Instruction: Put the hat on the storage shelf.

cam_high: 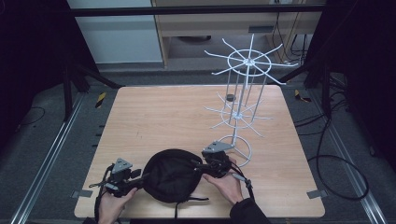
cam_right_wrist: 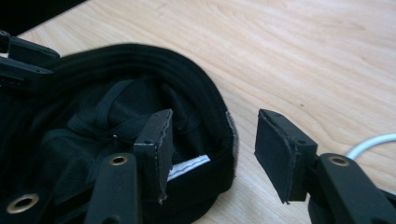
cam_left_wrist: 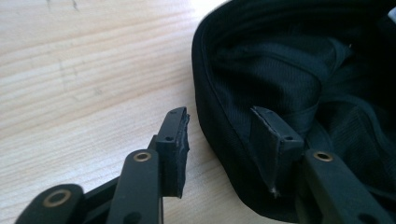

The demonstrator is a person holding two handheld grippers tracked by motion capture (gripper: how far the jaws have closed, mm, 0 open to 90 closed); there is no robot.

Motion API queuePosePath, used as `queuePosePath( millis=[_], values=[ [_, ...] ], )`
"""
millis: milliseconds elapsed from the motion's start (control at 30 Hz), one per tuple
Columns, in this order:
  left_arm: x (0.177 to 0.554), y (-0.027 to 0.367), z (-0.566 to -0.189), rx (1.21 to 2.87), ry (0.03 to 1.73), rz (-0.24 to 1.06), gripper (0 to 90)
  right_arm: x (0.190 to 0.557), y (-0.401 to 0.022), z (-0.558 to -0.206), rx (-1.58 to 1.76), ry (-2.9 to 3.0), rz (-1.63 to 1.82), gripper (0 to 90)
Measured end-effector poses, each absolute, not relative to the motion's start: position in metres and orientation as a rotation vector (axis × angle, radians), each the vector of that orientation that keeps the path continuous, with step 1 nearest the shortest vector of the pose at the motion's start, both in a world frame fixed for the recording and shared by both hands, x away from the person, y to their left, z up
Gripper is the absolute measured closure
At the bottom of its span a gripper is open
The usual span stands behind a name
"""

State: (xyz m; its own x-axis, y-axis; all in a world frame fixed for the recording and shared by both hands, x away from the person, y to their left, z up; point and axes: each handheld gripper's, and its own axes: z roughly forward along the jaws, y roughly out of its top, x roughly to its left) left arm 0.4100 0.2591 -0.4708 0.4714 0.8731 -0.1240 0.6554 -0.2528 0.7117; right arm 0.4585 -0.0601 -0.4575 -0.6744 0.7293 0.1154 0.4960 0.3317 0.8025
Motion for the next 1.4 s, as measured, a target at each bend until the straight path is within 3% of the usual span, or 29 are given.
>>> queuePosePath(
  millis=[633,933,1100,1400],
  values=[
    [0.412,0.255,-0.479,2.063,1.305,0.374,74.0,0.464,-0.055,-0.476,1.173,2.435,1.121,56.1],
    [0.412,0.255,-0.480,2.050,1.314,0.365,77.2,0.466,-0.058,-0.479,1.203,2.417,1.051,75.3],
    [0.412,0.255,-0.478,2.029,1.309,0.375,78.2,0.460,-0.059,-0.470,1.155,2.379,1.111,80.8],
    [0.426,0.252,-0.479,1.975,1.315,0.425,78.9,0.437,-0.056,-0.431,0.941,2.237,1.330,82.3]
  ],
)
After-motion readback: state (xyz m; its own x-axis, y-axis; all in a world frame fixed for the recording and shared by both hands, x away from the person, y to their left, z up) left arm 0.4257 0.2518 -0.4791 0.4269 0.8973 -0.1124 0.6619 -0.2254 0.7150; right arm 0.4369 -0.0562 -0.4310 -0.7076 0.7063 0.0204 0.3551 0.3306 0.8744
